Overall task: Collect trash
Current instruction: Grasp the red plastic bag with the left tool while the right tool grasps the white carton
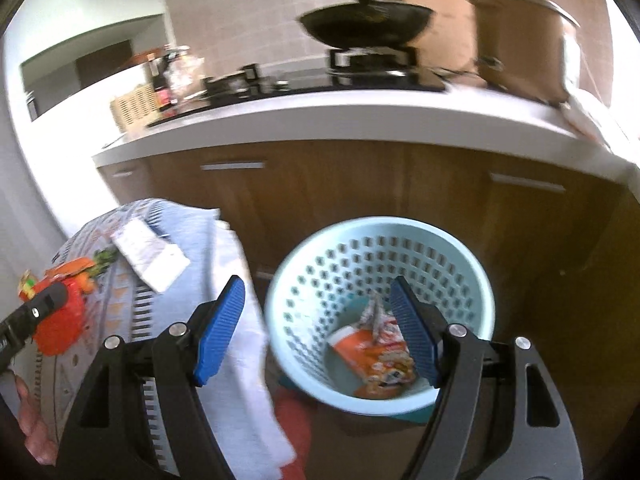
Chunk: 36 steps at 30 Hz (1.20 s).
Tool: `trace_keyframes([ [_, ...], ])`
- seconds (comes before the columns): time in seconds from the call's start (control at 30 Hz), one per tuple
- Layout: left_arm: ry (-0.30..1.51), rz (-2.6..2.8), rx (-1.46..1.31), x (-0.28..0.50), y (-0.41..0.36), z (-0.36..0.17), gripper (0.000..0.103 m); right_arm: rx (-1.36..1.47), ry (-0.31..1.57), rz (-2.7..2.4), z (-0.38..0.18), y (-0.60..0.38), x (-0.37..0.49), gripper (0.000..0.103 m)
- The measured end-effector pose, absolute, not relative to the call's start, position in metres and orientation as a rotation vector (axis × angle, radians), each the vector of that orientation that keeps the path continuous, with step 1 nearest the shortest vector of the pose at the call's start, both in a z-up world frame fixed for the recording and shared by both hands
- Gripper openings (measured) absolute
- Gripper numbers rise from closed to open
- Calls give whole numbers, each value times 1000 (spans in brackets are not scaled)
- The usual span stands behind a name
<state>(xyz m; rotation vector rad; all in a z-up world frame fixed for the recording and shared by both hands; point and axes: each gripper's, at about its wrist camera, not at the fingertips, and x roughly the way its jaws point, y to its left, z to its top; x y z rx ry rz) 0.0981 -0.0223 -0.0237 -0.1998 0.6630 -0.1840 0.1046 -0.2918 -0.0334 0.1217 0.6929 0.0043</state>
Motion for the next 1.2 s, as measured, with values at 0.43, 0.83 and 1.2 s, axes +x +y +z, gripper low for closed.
trace_keyframes([
  [0.43, 749, -20, -360, 98, 98, -45, 76, -68, 639, 287, -27, -173, 145, 71],
  [0.83, 733, -8, -384, 122, 104, -79, 75, -215, 694, 375, -46, -133, 195, 84],
  [1.2, 687, -110, -332, 114, 89, -83, 34, -274, 807, 409, -80, -109, 246, 86],
])
